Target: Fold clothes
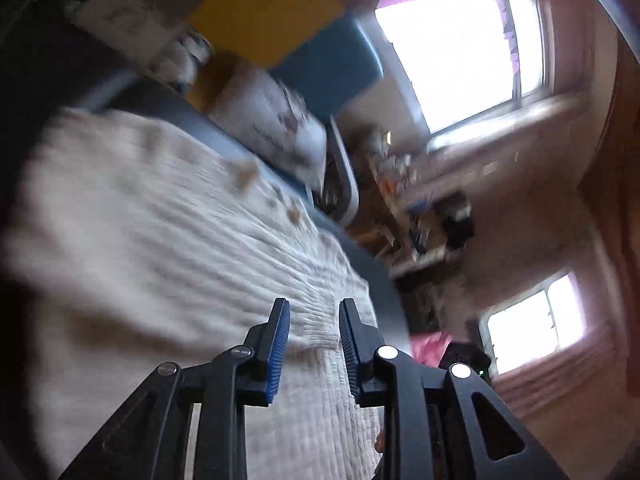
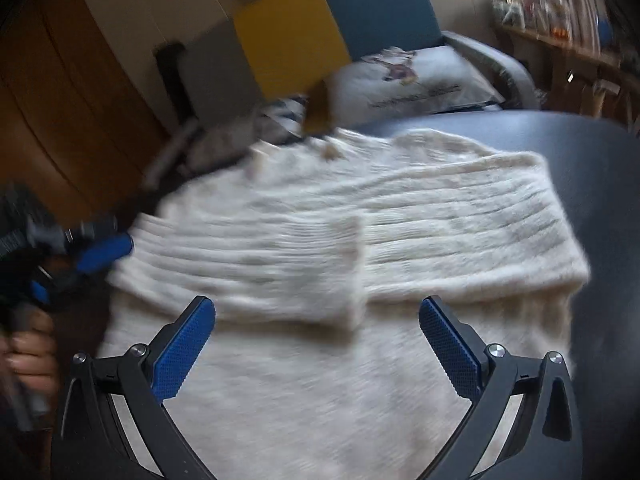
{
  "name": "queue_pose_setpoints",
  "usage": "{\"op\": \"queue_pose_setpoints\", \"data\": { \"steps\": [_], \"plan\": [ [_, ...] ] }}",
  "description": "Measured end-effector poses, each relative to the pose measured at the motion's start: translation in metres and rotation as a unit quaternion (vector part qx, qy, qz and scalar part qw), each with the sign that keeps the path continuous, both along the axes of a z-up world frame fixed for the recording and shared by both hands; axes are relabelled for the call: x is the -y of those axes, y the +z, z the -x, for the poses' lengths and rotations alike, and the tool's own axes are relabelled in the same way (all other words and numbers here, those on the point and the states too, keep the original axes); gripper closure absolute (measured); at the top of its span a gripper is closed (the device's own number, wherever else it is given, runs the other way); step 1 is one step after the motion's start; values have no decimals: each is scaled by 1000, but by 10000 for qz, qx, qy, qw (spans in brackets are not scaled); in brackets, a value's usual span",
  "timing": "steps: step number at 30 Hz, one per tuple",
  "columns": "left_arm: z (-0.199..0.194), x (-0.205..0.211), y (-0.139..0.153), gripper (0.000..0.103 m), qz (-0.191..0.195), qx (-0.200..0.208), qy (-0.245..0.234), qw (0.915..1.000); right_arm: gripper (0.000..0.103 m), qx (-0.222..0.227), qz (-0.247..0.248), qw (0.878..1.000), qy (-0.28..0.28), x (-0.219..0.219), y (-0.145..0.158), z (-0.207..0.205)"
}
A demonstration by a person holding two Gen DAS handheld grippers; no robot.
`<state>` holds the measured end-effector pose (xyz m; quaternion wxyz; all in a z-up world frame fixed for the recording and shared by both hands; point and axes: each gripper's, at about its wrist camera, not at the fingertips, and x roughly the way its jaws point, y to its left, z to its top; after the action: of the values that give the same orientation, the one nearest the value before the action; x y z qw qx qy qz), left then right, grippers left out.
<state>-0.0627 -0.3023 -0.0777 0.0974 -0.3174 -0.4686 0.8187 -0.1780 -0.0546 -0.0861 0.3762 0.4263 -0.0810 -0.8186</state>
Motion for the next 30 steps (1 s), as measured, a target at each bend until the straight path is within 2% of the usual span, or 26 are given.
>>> {"op": "queue_pose_setpoints", "data": {
  "steps": [2,5,7,10,13,18,19,20,21,22,26,30],
  "plan": [
    [-29,21,-10,79,-249,-50,149,9996,0,441,852,9954,83,-10,1,-5],
    [-80,52,-39,79,-752,96,647,9950,0,1170,1817,9763,-116,-18,-10,1],
    [-109,67,-57,79,-1046,185,941,9899,1,1498,2076,9656,-450,-22,-23,6],
    [-124,73,-77,79,-1184,315,1036,9871,7,1943,2390,9478,-827,-22,-46,8],
    [-132,74,-93,79,-1284,491,1069,9847,24,1950,2194,9484,-1198,-19,-54,10],
    [-117,64,-101,79,-1244,600,828,9870,32,1873,2069,9468,-1602,-12,-57,15],
    [-112,61,-100,79,-1240,580,761,9877,40,1828,1972,9486,-1667,-10,-56,16],
    [-108,59,-98,79,-1239,546,720,9882,56,1779,1843,9515,-1703,-7,-55,17],
    [-103,57,-97,79,-1239,512,680,9886,66,1741,1593,9568,-1698,0,-55,18],
    [-99,55,-95,79,-1239,478,640,9891,85,1683,1372,9616,-1680,5,-55,19],
    [-81,51,-85,79,-1352,319,538,9888,93,1358,707,9757,-1570,23,-51,15],
    [-52,41,-82,79,-1618,298,384,9856,93,556,50,9917,-1159,41,-17,1]
  ]
}}
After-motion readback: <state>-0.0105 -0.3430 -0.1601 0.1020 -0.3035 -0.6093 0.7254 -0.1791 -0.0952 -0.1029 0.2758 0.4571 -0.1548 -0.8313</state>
